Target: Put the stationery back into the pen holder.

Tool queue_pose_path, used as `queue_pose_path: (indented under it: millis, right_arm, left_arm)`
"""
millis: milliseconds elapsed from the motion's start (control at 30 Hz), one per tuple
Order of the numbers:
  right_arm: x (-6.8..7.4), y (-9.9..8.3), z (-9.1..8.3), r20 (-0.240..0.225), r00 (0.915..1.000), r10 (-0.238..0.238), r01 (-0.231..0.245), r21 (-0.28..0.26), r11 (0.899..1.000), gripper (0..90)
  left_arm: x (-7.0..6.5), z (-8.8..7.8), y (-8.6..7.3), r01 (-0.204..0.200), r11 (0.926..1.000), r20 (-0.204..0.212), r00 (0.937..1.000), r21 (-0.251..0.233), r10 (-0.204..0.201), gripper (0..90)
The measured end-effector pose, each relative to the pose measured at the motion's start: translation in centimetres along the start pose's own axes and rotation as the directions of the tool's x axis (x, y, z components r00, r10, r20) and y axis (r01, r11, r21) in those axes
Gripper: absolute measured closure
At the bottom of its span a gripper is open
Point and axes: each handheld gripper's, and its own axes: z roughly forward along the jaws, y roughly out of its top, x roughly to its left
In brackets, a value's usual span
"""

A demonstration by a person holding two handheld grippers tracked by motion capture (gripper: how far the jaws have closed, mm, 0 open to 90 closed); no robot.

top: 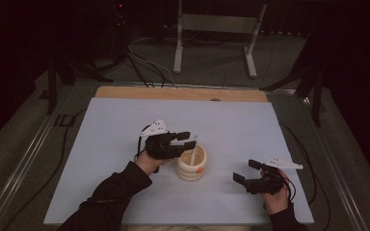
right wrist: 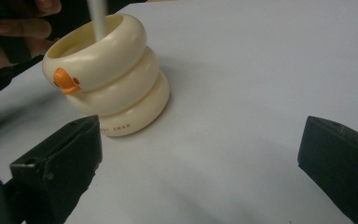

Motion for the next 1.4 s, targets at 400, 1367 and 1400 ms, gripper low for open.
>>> queue_pose_path:
  millis: [400,1367,1400]
  right_arm:
    - [0.1,0.2,0.1,-0.005,1.0000,-0.006,0.006,-0.001,1.000,0.0]
    - [0.3,0.3,0.0,-0.005,0.9999,-0.010,0.010,-0.003,1.000,0.0]
    - [0.3,0.3,0.0,-0.005,0.9999,-0.009,0.009,-0.004,1.000,0.0]
  left_arm:
    - [0.1,-1.5,1.2,0.013,0.9991,-0.045,0.9989,0.039,-0.011,3.2]
    - [1.9,-7.9,-2.2,0.041,0.9991,-0.239,0.9702,0.008,-0.038,0.2]
    - [1.8,-8.1,-2.5,0.047,0.9989,-0.243,0.9691,0.008,-0.043,0.2]
